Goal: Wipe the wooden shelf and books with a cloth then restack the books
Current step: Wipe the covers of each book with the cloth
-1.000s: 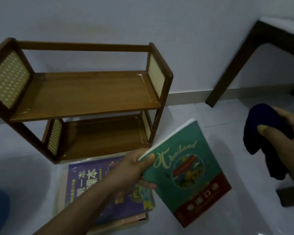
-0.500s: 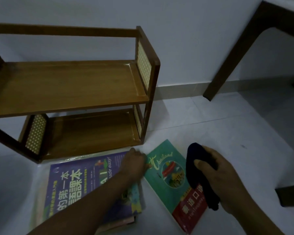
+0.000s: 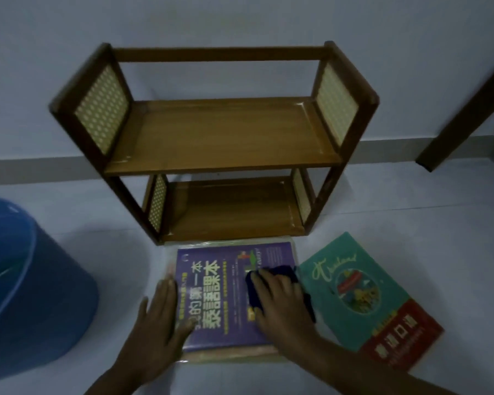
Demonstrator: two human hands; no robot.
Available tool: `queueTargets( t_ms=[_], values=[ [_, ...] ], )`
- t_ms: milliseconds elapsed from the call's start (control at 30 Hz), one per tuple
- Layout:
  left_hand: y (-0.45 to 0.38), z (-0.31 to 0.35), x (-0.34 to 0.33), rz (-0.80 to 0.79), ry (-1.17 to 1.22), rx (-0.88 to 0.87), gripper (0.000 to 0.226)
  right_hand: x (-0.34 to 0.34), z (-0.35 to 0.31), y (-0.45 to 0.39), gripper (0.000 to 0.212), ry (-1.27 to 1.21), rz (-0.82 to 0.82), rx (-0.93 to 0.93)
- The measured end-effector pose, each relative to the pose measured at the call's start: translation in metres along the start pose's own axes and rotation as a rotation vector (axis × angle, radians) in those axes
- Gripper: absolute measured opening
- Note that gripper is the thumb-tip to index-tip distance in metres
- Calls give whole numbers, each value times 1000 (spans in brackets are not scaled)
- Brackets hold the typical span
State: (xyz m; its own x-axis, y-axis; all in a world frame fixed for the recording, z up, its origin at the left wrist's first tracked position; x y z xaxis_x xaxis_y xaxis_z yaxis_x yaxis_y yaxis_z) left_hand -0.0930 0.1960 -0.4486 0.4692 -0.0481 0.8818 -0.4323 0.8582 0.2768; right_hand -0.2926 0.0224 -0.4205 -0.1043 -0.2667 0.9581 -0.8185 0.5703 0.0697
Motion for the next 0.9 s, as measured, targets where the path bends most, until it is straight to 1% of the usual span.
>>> queueTargets(
  t_ms=[33, 100, 133, 167, 200, 233, 300, 333, 367, 400, 433, 500, 533, 567, 600, 633, 667, 700, 733, 767, 800, 833, 900],
  values=[
    [2, -3, -6, -9, 34, -7, 92, -10, -21, 7, 70, 1, 12, 85],
    [3, -2, -13, 4, 59, 3, 93, -18, -55, 16, 64, -26, -21, 363],
    [2, -1, -14, 17, 49, 6, 92, -14, -61, 10, 60, -11, -55, 477],
    [4, -5, -14, 24, 42, 3, 91, -11, -61, -3, 57, 6, -61, 536],
    [3, -3, -14, 23, 44, -4, 89, -5, -51, -20, 56, -1, -41, 487],
    [3, -7, -14, 13, 57, -10, 88, -3, -40, -39, 56, -41, -19, 330],
    [3, -8, -12, -15, 103, -13, 88, 0, -16, -69, 57, -119, 66, -66],
    [3, -8, -11, -24, 120, -14, 89, 2, -14, -75, 58, -92, 113, -213],
    [4, -8, -10, -30, 144, -16, 89, -2, -22, -75, 59, -6, 158, -254],
    [5, -7, -9, -43, 190, -4, 88, -8, -40, -69, 58, 51, 148, -216],
    [5, -6, -7, -53, 266, 16, 88, -15, -64, -58, 54, 61, 102, -110],
    [5, -6, -3, -24, 433, 48, 91, -28, -110, -33, 48, -45, -42, 263],
    [6, -5, 0, 14, 513, 78, 96, -28, -119, -31, 49, -69, -148, 408],
    [6, -2, 7, 36, 586, 121, 98, -20, -117, -44, 52, -76, -172, 498],
    [10, 1, 11, 17, 643, 164, 95, -16, -107, -60, 53, -27, -146, 520],
    [13, 6, 18, -17, 680, 184, 86, -10, -95, -78, 55, -3, -121, 478],
    [17, 12, 19, -59, 696, 192, 75, -7, -80, -91, 57, -14, -107, 358],
    [20, 16, 22, -78, 701, 177, 71, -6, -62, -101, 59, -23, -82, 218],
    [20, 17, 22, -79, 698, 143, 76, -5, -51, -102, 60, -19, -56, 108],
    [20, 19, 22, -71, 693, 119, 88, -6, -49, -95, 61, 5, -36, 64],
    [19, 16, 19, -59, 691, 121, 96, -11, -56, -80, 61, 27, -32, 90],
    [16, 15, 14, -38, 694, 122, 98, -18, -66, -60, 60, 25, -40, 183],
    [12, 11, 4, 17, 657, 124, 94, -23, -85, -16, 53, -30, -82, 466]
  ],
)
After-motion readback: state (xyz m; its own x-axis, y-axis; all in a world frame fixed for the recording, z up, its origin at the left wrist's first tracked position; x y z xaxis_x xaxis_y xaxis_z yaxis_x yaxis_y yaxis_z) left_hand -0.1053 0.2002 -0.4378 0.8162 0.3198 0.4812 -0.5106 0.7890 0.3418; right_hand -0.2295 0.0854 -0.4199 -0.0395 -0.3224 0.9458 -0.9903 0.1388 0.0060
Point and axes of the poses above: each hand's wrist, its own y-axis away from the middle knuckle, its own x-axis out of the back of the hand, z = x × y, the point moved 1 cm from there along -y, towards the middle knuckle, and after that the axes turned 1 degree about -y, right-handed, at the moved point
